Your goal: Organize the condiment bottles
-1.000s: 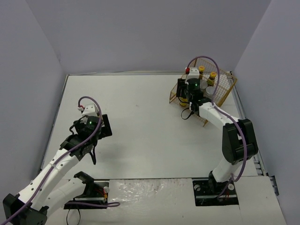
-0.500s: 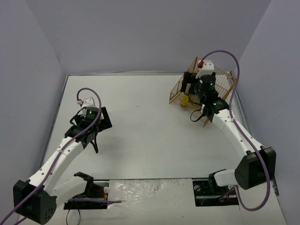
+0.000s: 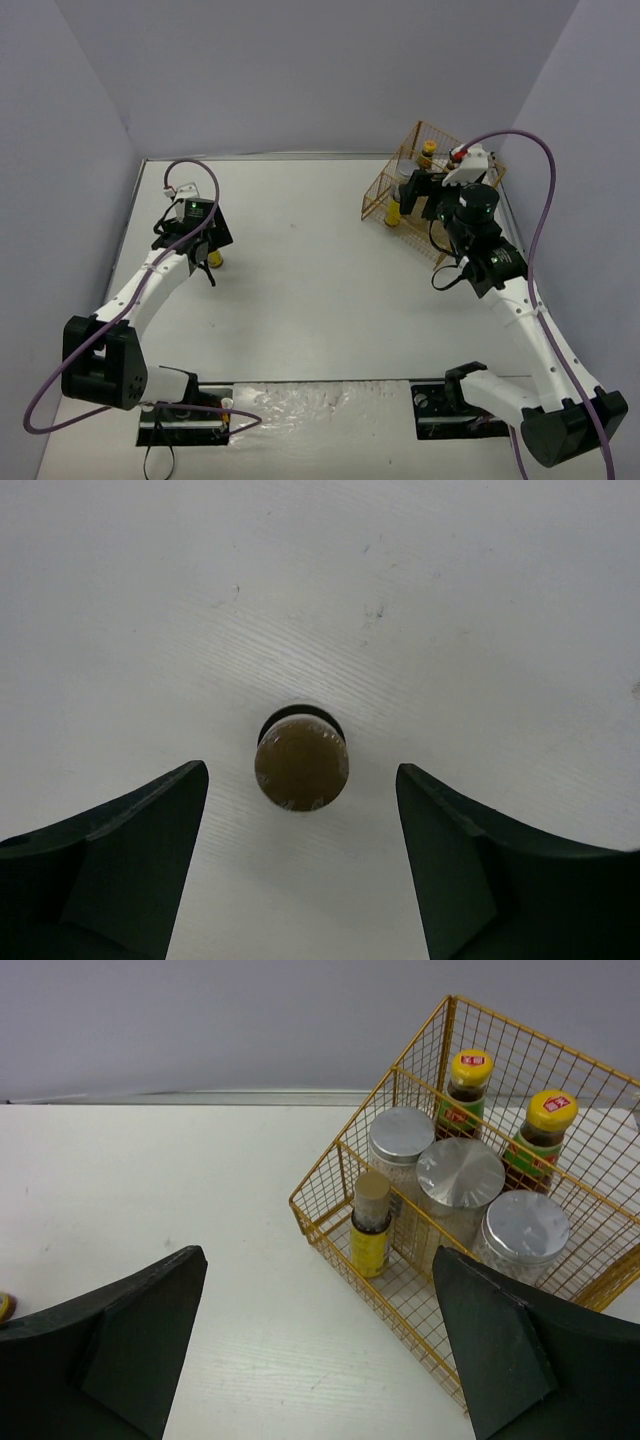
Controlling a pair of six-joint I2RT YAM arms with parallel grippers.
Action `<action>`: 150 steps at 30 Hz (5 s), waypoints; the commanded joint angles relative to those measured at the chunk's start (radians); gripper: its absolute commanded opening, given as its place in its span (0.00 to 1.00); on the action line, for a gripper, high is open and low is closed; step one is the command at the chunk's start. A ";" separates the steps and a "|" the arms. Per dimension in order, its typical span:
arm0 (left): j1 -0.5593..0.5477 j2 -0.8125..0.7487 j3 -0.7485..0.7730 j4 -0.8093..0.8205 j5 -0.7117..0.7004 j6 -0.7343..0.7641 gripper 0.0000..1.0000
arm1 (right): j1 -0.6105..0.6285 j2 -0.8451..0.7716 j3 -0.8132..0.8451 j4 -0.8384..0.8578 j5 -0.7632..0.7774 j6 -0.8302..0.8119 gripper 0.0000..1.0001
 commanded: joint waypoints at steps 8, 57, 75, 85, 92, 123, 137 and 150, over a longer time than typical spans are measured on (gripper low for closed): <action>0.004 0.111 0.119 0.129 0.074 0.086 0.25 | 0.003 -0.070 -0.050 0.006 -0.077 0.048 0.95; -0.458 -0.071 0.322 -0.052 0.126 0.091 0.89 | 0.171 0.085 -0.051 -0.017 -0.255 -0.143 1.00; -0.277 -0.622 -0.149 -0.228 -0.075 0.146 0.92 | 0.336 0.436 -0.066 0.251 -0.255 -0.139 0.85; -0.273 -0.587 -0.176 -0.188 -0.069 0.164 0.93 | 0.340 0.499 -0.106 0.332 -0.199 -0.129 0.56; -0.273 -0.562 -0.172 -0.187 -0.072 0.171 0.93 | 0.339 0.431 -0.138 0.327 -0.126 -0.127 0.20; -0.265 -0.582 -0.178 -0.174 -0.065 0.170 0.93 | -0.146 0.225 -0.093 0.258 0.112 -0.058 0.00; -0.265 -0.578 -0.178 -0.167 -0.057 0.174 0.93 | -0.147 0.335 -0.185 0.405 0.093 -0.009 0.09; -0.264 -0.584 -0.174 -0.177 -0.051 0.164 0.93 | -0.146 0.159 -0.106 0.201 0.099 -0.009 0.70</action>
